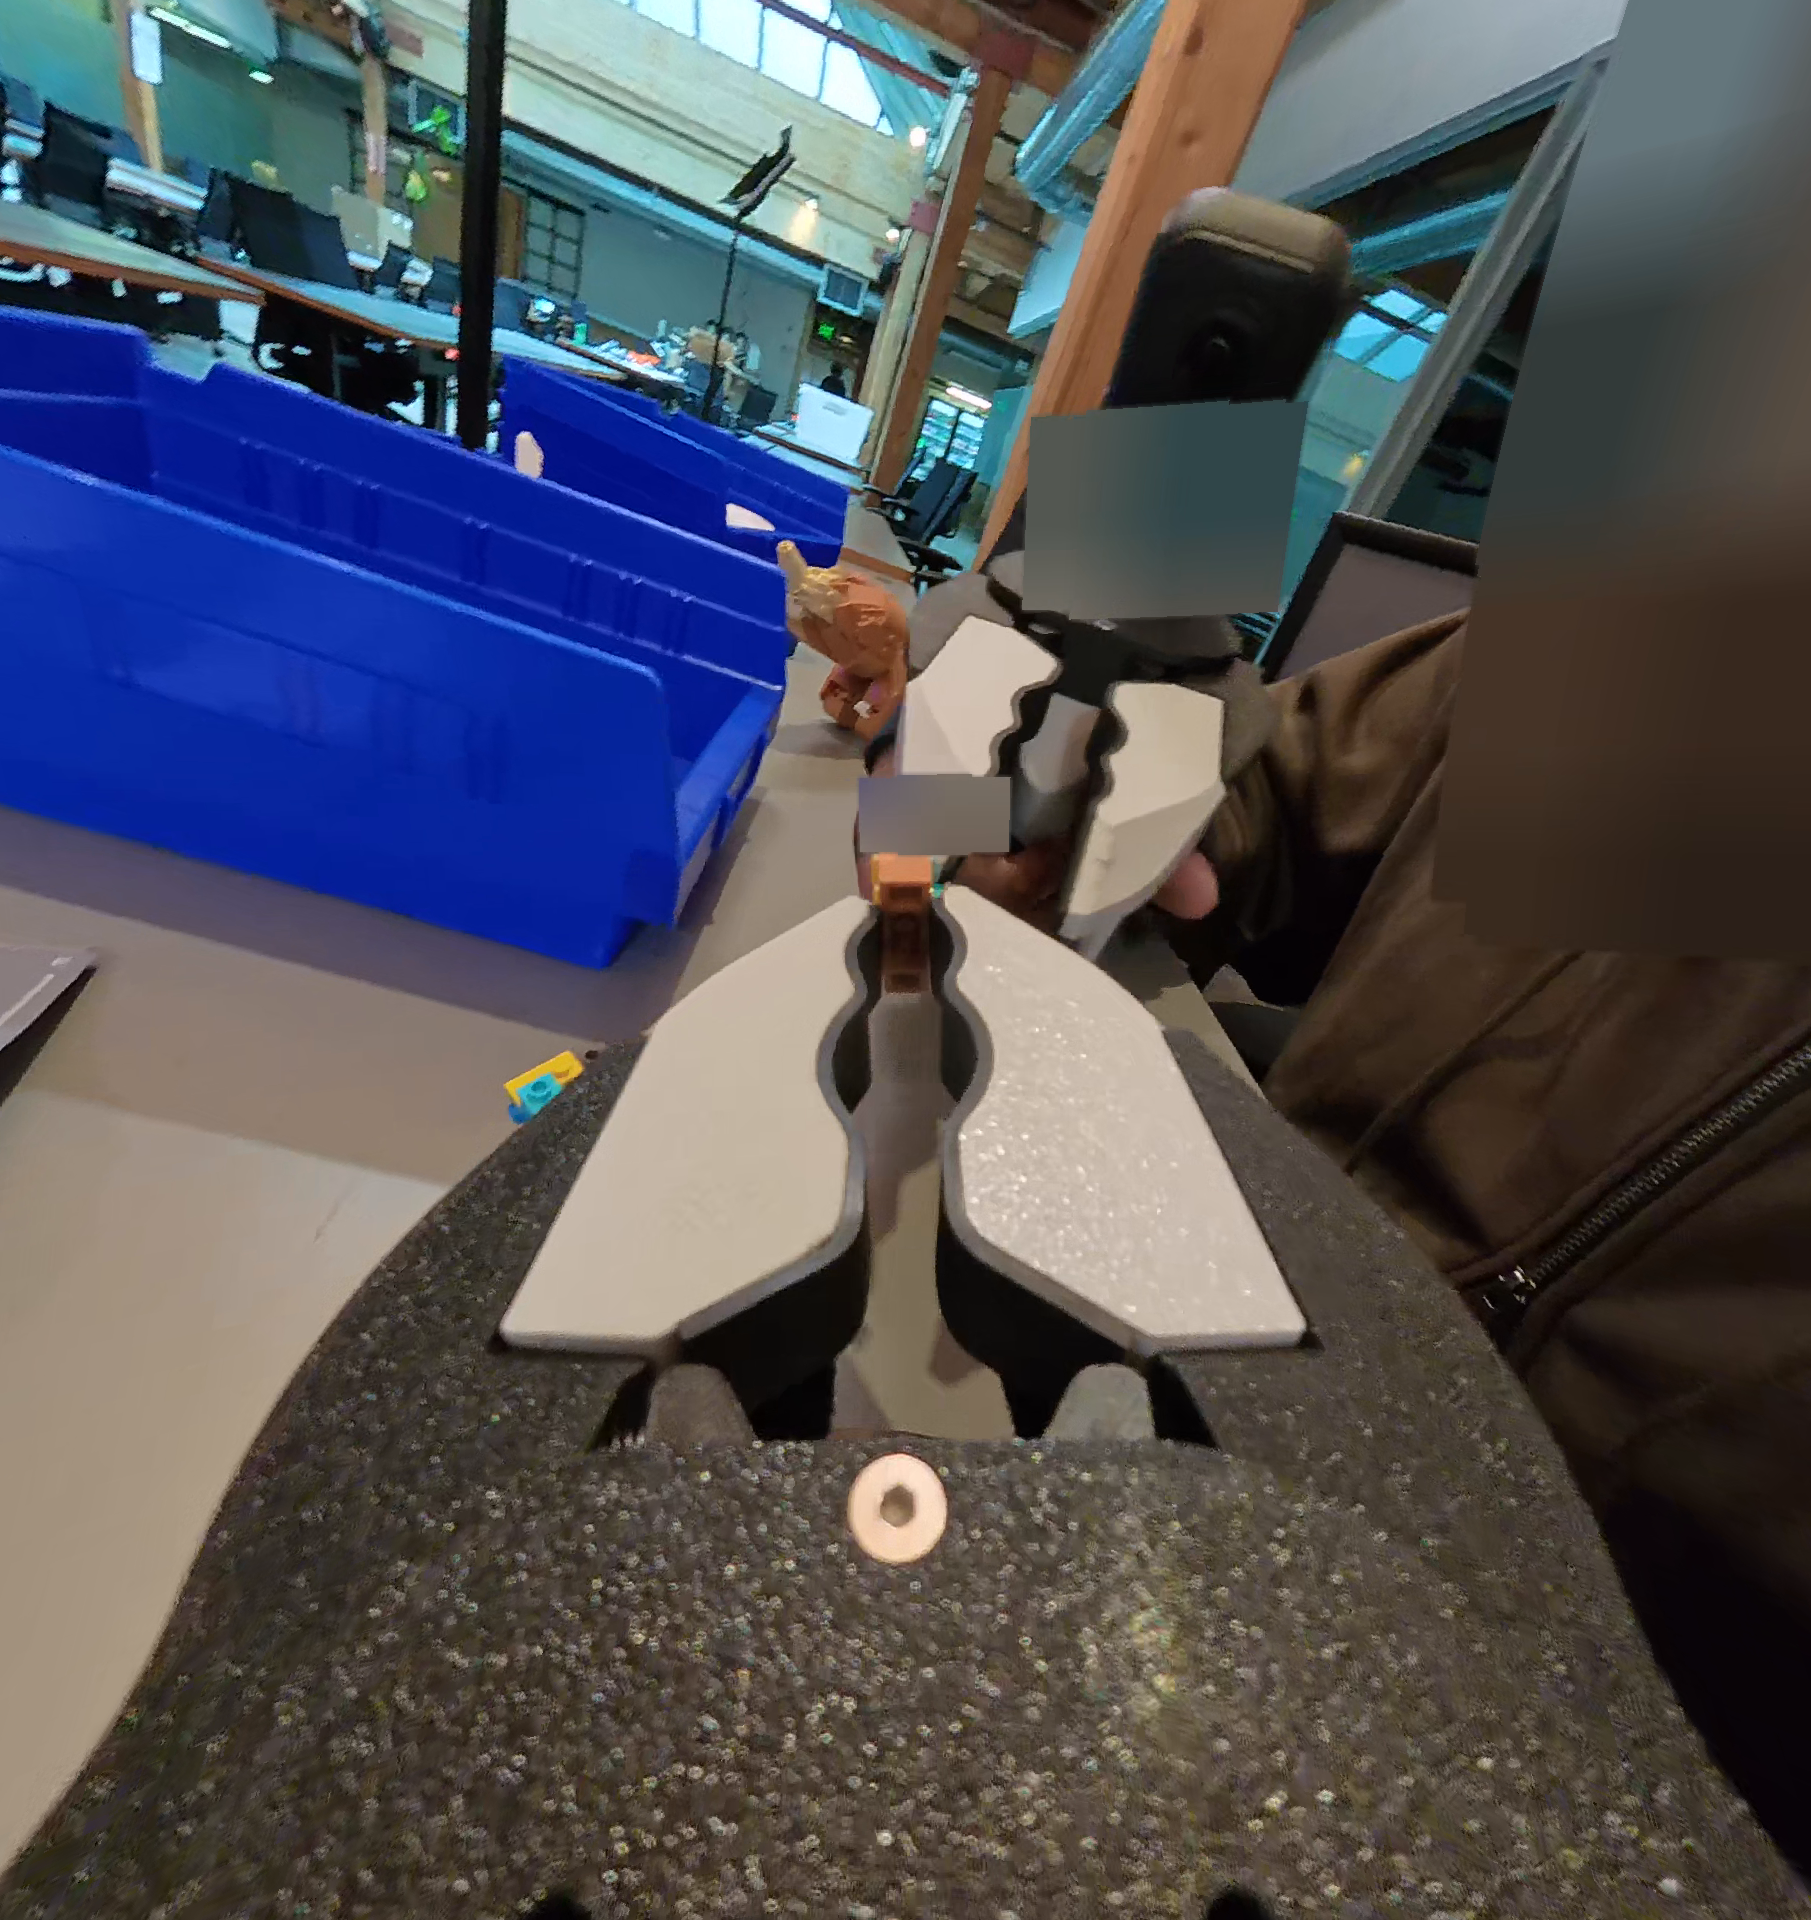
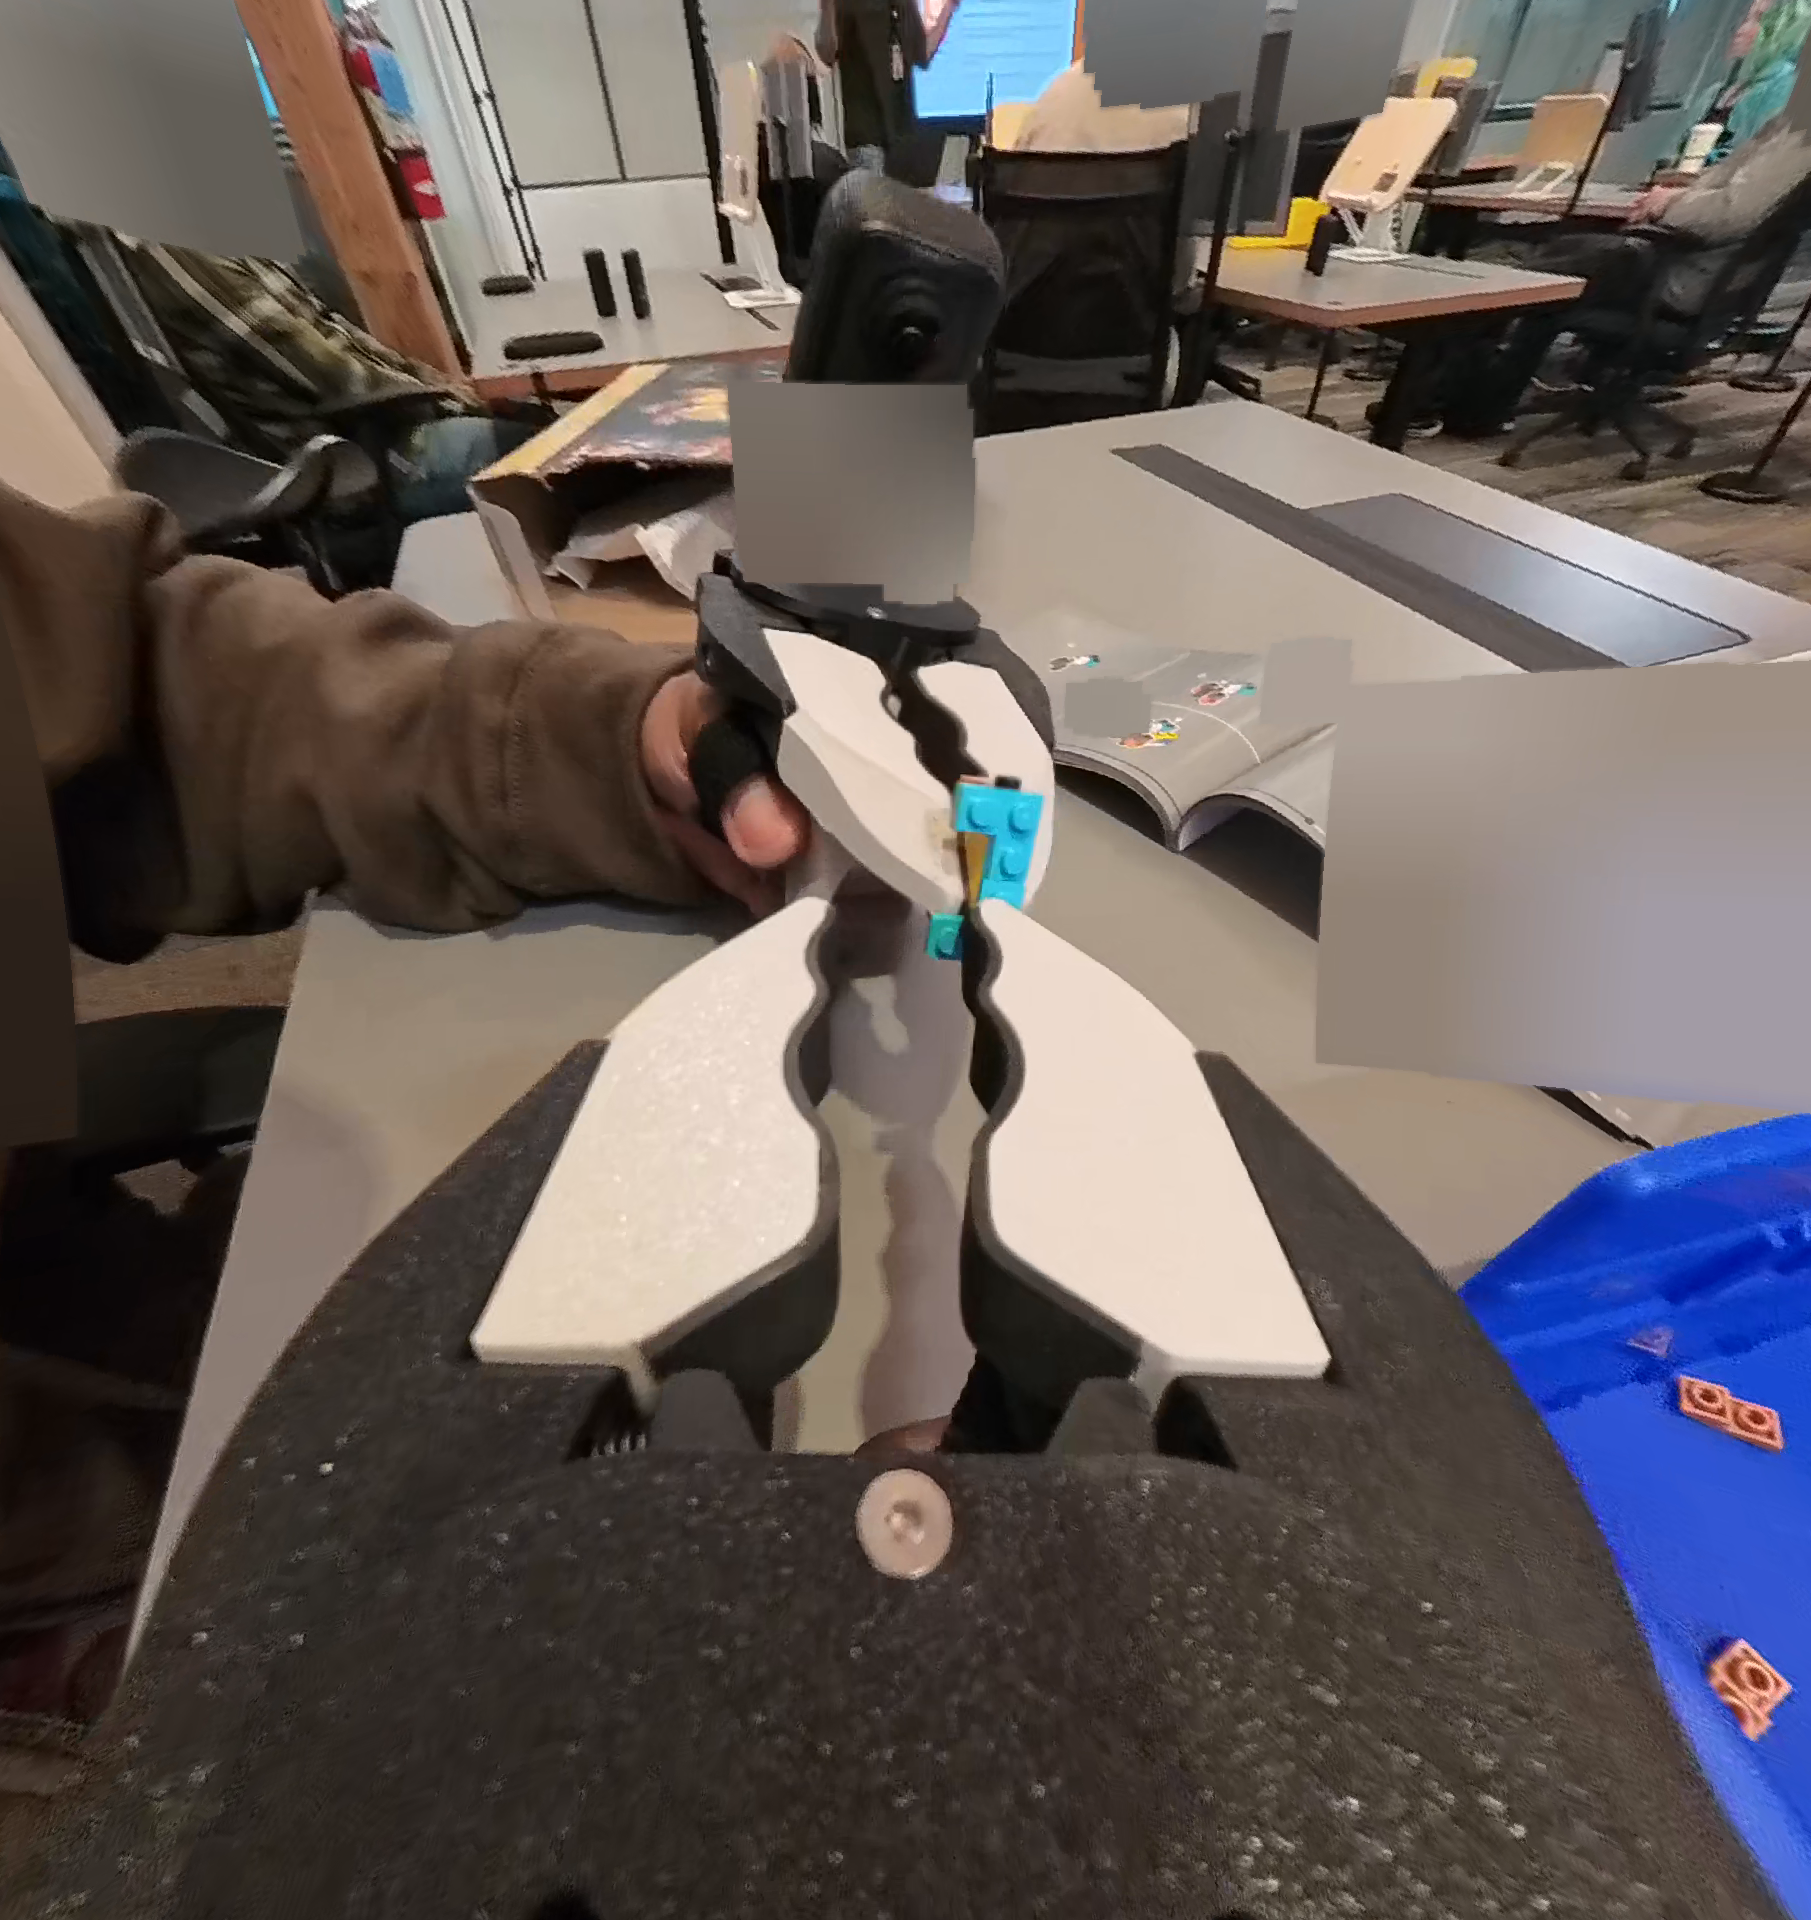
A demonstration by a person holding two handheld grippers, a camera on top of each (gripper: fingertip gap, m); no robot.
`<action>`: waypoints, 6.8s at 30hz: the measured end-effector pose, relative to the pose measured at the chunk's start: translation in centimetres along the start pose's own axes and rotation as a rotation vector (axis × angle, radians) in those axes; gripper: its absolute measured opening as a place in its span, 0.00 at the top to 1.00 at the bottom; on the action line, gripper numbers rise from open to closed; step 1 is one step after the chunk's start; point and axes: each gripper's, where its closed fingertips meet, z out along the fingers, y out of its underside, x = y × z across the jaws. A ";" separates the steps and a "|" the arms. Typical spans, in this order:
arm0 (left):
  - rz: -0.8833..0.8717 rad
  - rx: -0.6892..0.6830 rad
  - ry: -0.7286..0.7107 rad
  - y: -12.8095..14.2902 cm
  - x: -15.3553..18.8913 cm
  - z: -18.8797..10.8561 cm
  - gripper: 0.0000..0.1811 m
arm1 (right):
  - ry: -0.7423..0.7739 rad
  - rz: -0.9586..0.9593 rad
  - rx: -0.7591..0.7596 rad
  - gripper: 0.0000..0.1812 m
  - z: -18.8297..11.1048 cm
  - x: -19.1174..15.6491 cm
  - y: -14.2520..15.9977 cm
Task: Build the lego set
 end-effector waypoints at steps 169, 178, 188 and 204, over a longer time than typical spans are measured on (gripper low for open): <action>0.377 -0.435 -0.148 5.3 -1.5 -0.6 0.85 | -0.109 -0.077 -0.530 0.90 -0.2 0.8 9.7; 0.376 -0.435 -0.148 5.3 -1.5 -0.6 0.86 | -0.128 -0.077 -0.521 0.88 -0.2 0.5 9.5; 0.389 -0.424 -0.163 5.1 -1.7 -0.7 0.86 | -0.151 -0.091 -0.401 0.86 -0.7 0.3 6.8; 0.407 -0.319 -0.313 2.8 -4.2 -1.8 0.87 | 0.050 -0.101 -0.116 0.87 -4.8 5.8 0.6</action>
